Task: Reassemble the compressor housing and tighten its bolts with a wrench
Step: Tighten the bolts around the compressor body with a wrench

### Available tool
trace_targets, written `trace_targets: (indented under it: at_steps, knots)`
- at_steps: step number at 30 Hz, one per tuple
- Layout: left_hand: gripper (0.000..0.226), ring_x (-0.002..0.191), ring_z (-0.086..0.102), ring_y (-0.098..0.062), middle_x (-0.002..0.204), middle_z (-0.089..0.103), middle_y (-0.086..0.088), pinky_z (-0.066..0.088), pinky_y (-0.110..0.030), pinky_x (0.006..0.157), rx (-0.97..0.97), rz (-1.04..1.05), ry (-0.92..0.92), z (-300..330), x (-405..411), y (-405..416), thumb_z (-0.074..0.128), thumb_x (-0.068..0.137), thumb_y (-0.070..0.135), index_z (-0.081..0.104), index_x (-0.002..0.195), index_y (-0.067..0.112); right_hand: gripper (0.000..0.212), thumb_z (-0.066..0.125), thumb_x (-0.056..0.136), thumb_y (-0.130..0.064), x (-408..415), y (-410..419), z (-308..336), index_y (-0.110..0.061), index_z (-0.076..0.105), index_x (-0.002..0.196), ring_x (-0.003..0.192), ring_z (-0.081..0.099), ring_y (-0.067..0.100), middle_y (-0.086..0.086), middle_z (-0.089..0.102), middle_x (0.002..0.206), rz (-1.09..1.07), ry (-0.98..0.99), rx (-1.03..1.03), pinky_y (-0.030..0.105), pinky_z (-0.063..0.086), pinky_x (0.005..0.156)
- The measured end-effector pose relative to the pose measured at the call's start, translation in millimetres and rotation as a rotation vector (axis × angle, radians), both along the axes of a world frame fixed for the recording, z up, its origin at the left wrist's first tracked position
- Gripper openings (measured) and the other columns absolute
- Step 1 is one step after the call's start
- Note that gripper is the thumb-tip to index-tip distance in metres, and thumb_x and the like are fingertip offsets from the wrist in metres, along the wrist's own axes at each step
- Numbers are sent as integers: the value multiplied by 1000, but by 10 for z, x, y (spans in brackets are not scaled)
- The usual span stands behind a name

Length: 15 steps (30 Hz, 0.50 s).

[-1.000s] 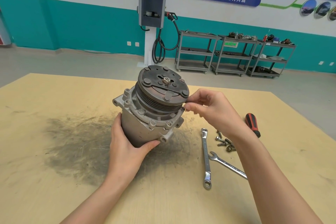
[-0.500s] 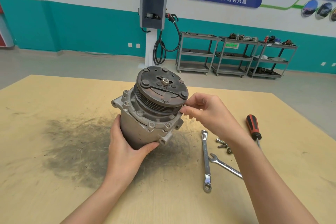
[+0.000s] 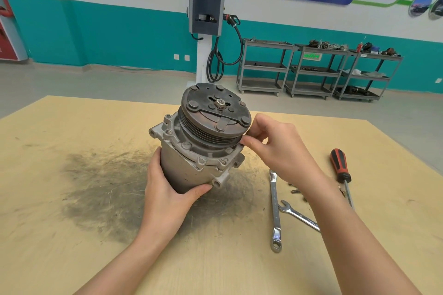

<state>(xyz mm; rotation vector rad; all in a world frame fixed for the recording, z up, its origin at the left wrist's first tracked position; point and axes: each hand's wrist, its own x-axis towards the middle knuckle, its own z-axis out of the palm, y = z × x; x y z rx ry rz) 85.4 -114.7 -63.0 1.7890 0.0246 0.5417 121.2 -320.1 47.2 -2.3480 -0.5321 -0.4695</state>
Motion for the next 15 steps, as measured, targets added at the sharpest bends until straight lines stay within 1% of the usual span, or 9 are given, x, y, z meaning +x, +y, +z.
trace_targets:
  at_steps: [2, 4, 5, 6, 8, 10, 12, 14, 15]
  knots:
    - [118, 131, 42, -5, 144, 44, 11, 34, -29, 110, 4, 2, 4, 0, 0, -2, 96, 52, 28, 29, 149, 28, 12, 62, 91, -31, -9, -35, 23, -19, 57, 92, 82, 59, 13, -10, 65, 86, 22, 8, -114, 39, 51, 74]
    - [118, 131, 42, -5, 144, 44, 11, 34, -28, 109, 7, 7, 8, 3, -4, -5, 95, 51, 28, 28, 149, 28, 4, 58, 95, -28, -12, -95, 55, -28, 54, 96, 87, 60, 10, -11, 66, 94, 79, 37, -182, 34, 50, 76]
    - [119, 132, 41, -6, 144, 43, 11, 34, -29, 110, 8, 6, 9, 6, -6, -6, 95, 51, 29, 28, 149, 28, 8, 57, 96, -24, -21, -114, 71, -32, 53, 97, 88, 60, 7, -11, 66, 96, 103, 41, -177, 30, 50, 77]
    - [119, 132, 41, -6, 145, 43, 11, 35, -31, 111, 7, 4, 10, 9, -7, -6, 95, 52, 29, 28, 150, 28, 12, 57, 96, -21, -25, -129, 79, -32, 56, 98, 87, 60, 4, -11, 66, 96, 120, 36, -152, 27, 50, 77]
    - [119, 134, 41, -7, 145, 43, 11, 35, -36, 114, 4, -1, 13, 14, -9, -7, 95, 51, 30, 28, 150, 28, 9, 59, 94, -17, -25, -126, 81, -24, 64, 97, 83, 60, 2, -13, 67, 90, 113, -2, -98, 26, 50, 76]
    - [119, 134, 41, -7, 145, 44, 11, 36, -38, 114, 5, -3, 12, 18, -8, -6, 95, 51, 30, 29, 149, 27, 4, 62, 93, -19, -17, -103, 63, -19, 65, 90, 77, 59, 5, -13, 65, 82, 82, -48, -84, 33, 51, 73]
    - [118, 133, 42, -7, 145, 44, 11, 36, -39, 114, 9, 0, 10, 18, -5, -6, 96, 51, 29, 29, 149, 27, 8, 58, 95, -24, -20, -64, 33, -17, 56, 90, 74, 58, 14, -11, 63, 79, 69, -81, -139, 40, 50, 68]
    - [118, 133, 42, -7, 145, 44, 10, 36, -39, 114, 14, 6, 8, 16, -3, -5, 96, 51, 28, 30, 149, 27, 10, 49, 97, -29, -28, -33, 9, -19, 49, 95, 77, 57, 21, -10, 62, 83, 41, -117, -243, 39, 47, 66]
    - [118, 133, 42, -7, 145, 45, 11, 36, -38, 114, 14, 7, 7, 17, -2, -5, 96, 51, 29, 30, 149, 27, 11, 45, 98, -32, -30, -33, 9, -21, 47, 99, 81, 58, 23, -11, 62, 89, 20, -124, -293, 38, 46, 66]
